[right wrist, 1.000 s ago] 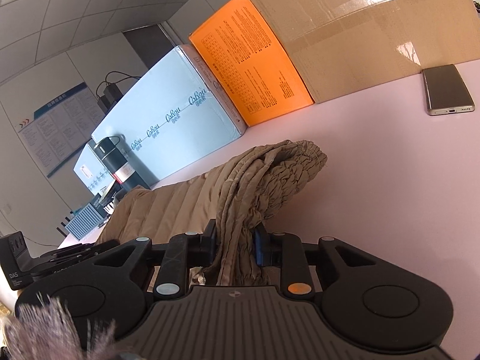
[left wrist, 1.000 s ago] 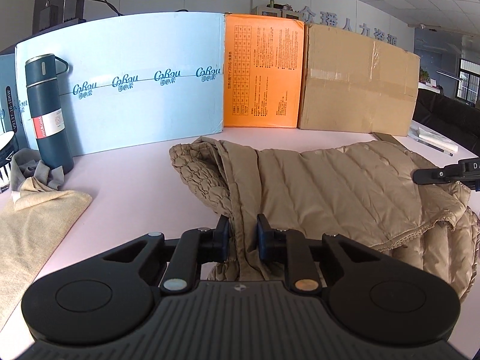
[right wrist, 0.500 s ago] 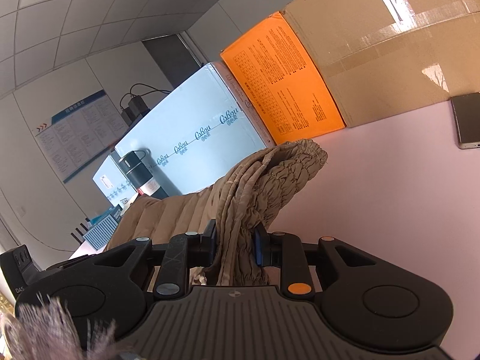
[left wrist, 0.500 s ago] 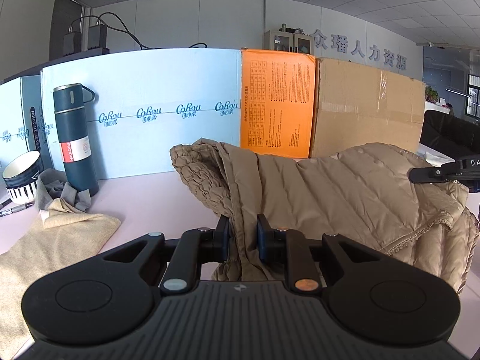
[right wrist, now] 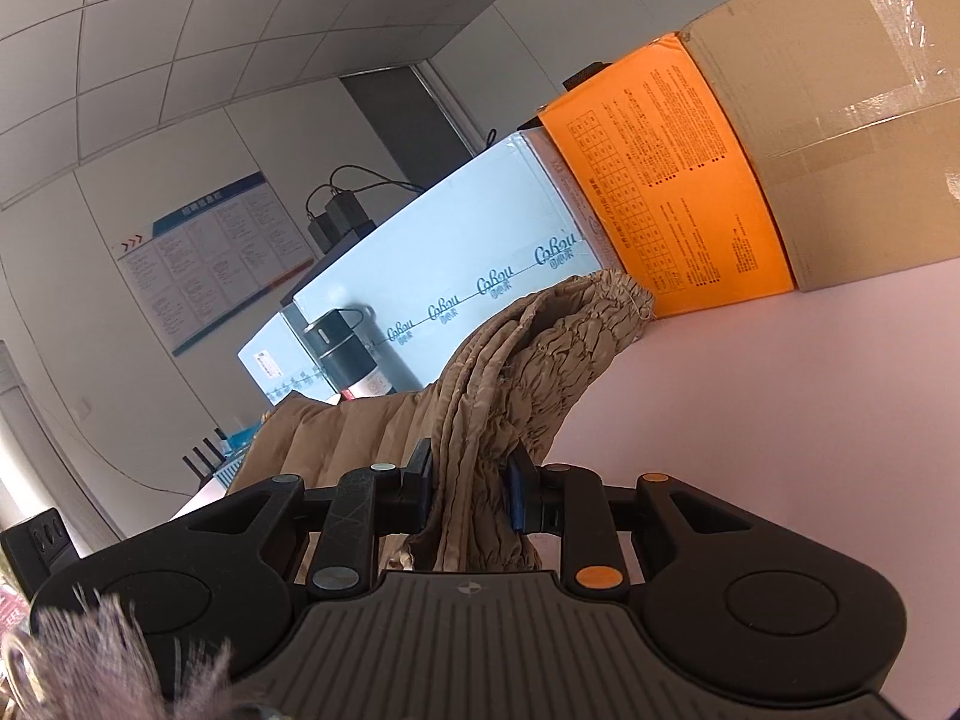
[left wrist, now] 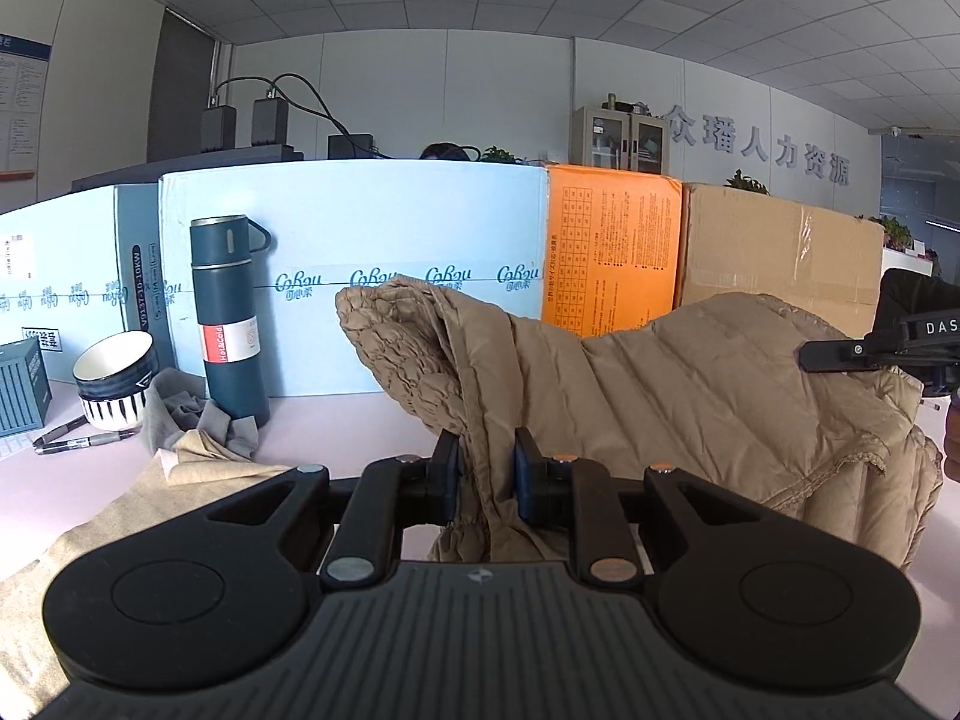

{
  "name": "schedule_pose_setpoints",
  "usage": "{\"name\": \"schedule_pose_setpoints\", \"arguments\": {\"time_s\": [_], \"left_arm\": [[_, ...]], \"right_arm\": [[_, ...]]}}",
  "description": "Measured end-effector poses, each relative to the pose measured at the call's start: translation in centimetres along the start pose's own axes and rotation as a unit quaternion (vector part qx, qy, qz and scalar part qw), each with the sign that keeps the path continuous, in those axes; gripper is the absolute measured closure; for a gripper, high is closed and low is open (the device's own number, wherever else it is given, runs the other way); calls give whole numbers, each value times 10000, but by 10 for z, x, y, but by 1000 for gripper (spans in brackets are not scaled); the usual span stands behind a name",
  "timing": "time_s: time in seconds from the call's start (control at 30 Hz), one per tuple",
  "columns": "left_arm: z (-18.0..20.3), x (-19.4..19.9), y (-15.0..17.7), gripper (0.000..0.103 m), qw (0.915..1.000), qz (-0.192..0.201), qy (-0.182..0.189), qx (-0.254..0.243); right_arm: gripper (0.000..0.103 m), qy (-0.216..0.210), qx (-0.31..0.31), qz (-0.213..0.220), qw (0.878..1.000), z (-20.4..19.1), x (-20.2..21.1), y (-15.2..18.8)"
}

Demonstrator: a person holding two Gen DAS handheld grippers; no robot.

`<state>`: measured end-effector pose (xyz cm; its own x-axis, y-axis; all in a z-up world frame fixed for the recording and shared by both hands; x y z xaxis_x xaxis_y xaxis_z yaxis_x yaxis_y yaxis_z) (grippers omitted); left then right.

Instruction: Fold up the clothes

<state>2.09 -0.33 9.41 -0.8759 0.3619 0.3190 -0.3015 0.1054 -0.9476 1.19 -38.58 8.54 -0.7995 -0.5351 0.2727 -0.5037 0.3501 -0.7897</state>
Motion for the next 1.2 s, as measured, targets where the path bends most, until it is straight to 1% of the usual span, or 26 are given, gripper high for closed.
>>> {"name": "schedule_pose_setpoints", "arguments": {"time_s": [0.47,0.83,1.2], "left_arm": [[-43,44,0,87,9975,224,-605,299],[-77,71,-2,87,9927,343,-1059,467],[-110,86,-2,86,9867,399,-1452,611]], "right_arm": [[82,-609,144,-224,9978,-46,-61,-7],[82,-1029,208,-386,9937,-78,-104,-10],[82,-1381,208,-578,9885,-103,-146,-12]]}}
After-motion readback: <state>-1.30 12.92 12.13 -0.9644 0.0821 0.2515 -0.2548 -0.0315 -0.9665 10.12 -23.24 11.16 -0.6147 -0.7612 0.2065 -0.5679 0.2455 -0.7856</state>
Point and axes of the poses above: each gripper's, at about its wrist camera, not at the fingertips, and x roughly against the way its jaws point, z to its right, y to its underside, the point moved 1 cm from there along -x, roughly the way its jaws point, and after that the axes turned 3 degrees about -z, right-handed, at the moved point
